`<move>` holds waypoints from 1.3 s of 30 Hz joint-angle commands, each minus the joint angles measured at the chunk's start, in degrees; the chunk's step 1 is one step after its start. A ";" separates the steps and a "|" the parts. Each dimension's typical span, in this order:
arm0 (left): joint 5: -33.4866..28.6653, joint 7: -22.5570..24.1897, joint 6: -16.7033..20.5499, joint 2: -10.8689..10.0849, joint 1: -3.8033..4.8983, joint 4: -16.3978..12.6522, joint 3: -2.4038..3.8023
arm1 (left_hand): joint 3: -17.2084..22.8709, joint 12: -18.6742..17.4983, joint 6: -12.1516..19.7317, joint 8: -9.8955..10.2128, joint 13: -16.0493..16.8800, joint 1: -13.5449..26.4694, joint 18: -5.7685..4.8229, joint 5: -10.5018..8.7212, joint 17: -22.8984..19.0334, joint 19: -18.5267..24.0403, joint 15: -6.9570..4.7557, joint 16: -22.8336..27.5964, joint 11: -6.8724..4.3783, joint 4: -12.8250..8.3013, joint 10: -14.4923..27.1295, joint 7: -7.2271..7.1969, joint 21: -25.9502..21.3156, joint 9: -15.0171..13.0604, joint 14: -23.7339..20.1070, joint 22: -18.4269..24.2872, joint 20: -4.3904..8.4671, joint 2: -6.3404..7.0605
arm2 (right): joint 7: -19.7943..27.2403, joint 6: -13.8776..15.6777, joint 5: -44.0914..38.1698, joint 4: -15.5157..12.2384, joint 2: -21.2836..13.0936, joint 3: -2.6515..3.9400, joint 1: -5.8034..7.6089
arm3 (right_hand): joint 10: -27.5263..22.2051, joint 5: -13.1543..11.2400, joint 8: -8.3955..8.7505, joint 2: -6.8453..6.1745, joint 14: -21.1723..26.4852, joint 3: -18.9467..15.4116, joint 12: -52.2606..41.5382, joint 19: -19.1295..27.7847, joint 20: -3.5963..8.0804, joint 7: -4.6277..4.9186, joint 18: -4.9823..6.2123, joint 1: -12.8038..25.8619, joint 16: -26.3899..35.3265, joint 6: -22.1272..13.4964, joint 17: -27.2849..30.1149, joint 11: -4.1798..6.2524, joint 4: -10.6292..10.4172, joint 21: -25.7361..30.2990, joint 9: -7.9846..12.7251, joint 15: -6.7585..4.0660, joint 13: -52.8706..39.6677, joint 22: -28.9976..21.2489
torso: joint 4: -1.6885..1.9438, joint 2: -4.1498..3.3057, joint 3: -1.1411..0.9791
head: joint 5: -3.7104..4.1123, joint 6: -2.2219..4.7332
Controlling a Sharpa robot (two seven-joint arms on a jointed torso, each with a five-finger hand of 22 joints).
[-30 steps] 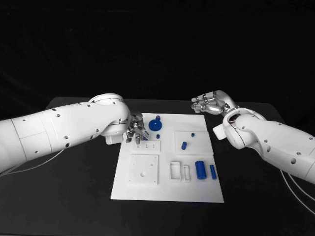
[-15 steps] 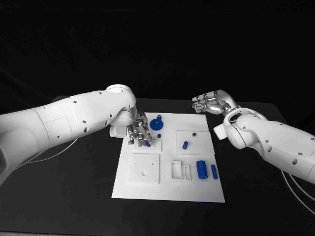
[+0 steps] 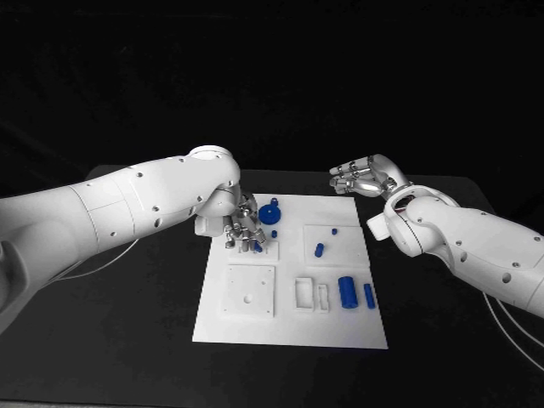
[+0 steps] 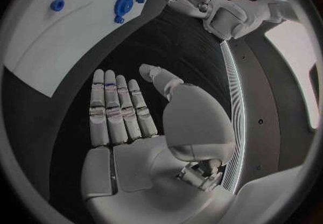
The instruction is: Assemble the parts on the task board
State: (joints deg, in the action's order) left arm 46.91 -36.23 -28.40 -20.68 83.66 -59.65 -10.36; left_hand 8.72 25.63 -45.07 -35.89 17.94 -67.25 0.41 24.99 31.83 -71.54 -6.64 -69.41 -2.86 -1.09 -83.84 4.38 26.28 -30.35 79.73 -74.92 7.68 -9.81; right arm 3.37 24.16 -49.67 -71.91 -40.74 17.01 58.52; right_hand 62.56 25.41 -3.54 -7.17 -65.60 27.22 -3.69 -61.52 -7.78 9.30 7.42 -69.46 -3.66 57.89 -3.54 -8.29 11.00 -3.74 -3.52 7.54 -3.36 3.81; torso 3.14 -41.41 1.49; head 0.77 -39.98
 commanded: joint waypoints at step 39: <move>-1.26 -1.81 6.64 0.00 -1.22 -0.19 -1.65 | 8.19 0.80 -2.63 -0.09 -0.04 0.44 1.10 0.44 0.34 -0.48 -0.31 -0.55 -0.28 -8.43 -2.54 -2.36 0.31 -0.61 0.46 -1.12 0.35 -0.19 | 0.30 -0.66 -0.02 0.06 0.24 0.02 -0.02 | -0.36 0.18 0.02 0.08 0.47 0.34 0.15 0.31 0.11 -0.04 0.31 0.28 0.18 -0.26 0.07 0.12 0.43 -0.10 0.00 -0.09 0.07 -0.09 | 0.10 0.08 0.02 | -0.08 -0.31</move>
State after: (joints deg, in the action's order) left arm 45.68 -37.79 -21.76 -20.77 82.69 -59.53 -11.89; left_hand 8.73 26.12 -45.18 -35.90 17.97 -67.07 0.42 25.21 32.14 -71.76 -6.85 -69.66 -2.86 -1.10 -83.84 4.49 26.27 -31.00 79.94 -74.90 7.89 -9.64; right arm 3.36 24.13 -49.67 -71.82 -40.55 17.01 58.52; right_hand 62.56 25.39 -3.54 -7.17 -65.60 27.46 -3.69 -61.52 -7.78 9.30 7.42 -69.46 -3.66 57.89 -3.54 -8.29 11.24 -3.74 -3.52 7.54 -3.37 3.81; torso 3.21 -41.32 1.49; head 0.73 -40.25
